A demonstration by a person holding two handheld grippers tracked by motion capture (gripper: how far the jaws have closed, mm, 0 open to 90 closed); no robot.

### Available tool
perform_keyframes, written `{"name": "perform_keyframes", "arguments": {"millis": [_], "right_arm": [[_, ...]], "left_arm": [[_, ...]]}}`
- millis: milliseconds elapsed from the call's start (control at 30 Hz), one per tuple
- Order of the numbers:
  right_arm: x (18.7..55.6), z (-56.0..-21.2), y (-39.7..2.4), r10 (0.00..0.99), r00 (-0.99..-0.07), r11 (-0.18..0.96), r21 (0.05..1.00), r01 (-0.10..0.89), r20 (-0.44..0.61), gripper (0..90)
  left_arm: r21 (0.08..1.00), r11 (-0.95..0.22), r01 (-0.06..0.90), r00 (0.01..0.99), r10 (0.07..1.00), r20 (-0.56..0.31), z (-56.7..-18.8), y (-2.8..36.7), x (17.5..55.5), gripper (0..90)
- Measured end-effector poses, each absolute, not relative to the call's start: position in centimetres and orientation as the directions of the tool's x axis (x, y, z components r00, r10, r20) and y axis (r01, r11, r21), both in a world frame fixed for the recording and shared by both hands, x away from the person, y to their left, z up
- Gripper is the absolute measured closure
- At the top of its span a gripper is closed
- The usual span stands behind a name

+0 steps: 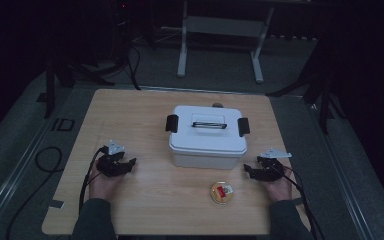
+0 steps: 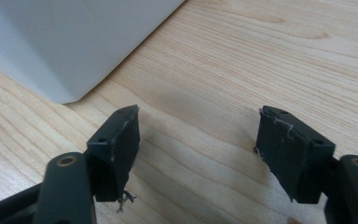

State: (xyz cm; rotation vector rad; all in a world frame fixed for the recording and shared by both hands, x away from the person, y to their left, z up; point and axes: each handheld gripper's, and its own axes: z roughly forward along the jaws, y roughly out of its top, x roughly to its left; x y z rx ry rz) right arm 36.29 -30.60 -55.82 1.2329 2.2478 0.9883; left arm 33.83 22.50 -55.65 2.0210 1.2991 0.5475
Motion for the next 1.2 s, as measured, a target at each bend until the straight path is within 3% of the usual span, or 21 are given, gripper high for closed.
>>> {"name": "perform_keyframes", "arguments": {"millis": [433,967,1200], "right_arm": [[36.2,-55.8,-30.6,0.846,-0.533,0.361,0.74,0.568,-0.003,31.5],[36.2,-55.8,-30.6,0.846,-0.533,0.361,0.74,0.568,-0.003,31.5],[36.1,-55.8,-30.6,0.847,-0.532,0.362,0.74,0.567,-0.006,31.5]], "left_arm": [[0.759,-0.259,0.597,0.468,0.881,-0.067,-54.6,22.4,33.3,53.4],[0.786,-0.304,0.538,0.54,0.841,-0.044,-52.6,21.5,33.1,63.6],[0.803,-0.338,0.491,0.584,0.812,-0.015,-51.5,19.8,33.7,74.1]]}}
